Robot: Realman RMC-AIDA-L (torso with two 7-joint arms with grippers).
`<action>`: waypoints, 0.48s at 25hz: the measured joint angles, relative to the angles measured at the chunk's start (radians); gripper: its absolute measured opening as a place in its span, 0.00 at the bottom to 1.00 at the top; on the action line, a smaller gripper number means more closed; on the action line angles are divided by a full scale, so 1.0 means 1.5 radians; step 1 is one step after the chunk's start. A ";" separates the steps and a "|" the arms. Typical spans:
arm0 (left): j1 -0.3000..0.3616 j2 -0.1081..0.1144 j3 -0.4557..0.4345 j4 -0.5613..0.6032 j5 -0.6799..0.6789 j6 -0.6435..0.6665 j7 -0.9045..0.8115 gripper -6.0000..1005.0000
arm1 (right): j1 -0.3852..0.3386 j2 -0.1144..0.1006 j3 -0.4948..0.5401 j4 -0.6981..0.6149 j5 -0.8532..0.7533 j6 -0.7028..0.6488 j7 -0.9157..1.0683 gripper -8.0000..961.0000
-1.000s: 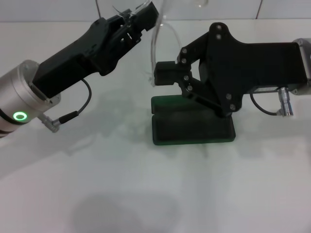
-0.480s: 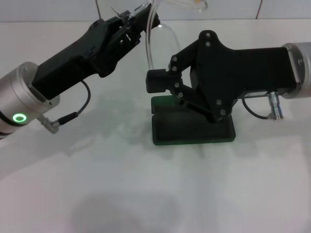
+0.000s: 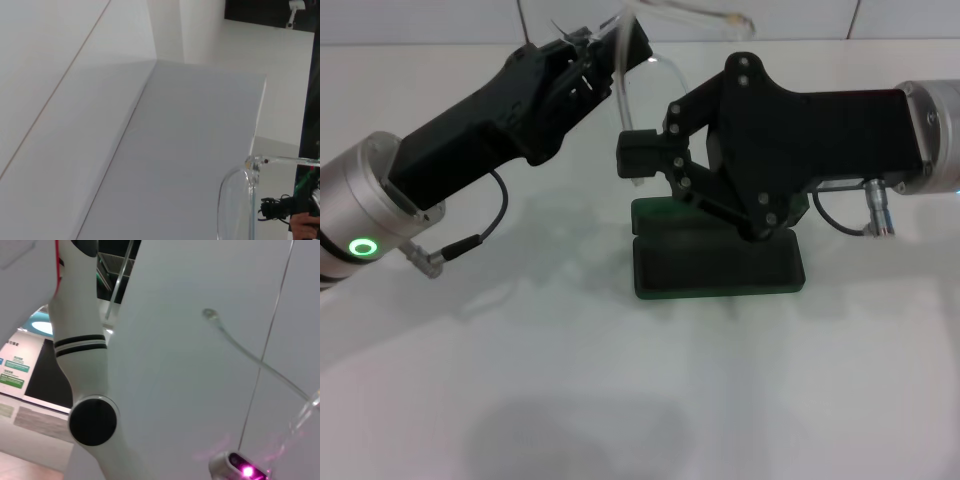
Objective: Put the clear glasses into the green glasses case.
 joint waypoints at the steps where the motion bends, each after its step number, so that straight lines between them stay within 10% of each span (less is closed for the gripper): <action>1: 0.000 0.000 0.002 0.000 0.000 0.000 0.004 0.13 | 0.000 0.000 0.001 0.000 0.000 0.003 0.000 0.03; 12: 0.002 0.000 0.009 -0.007 -0.001 0.002 0.042 0.13 | -0.001 0.000 0.002 0.002 0.001 0.017 -0.007 0.03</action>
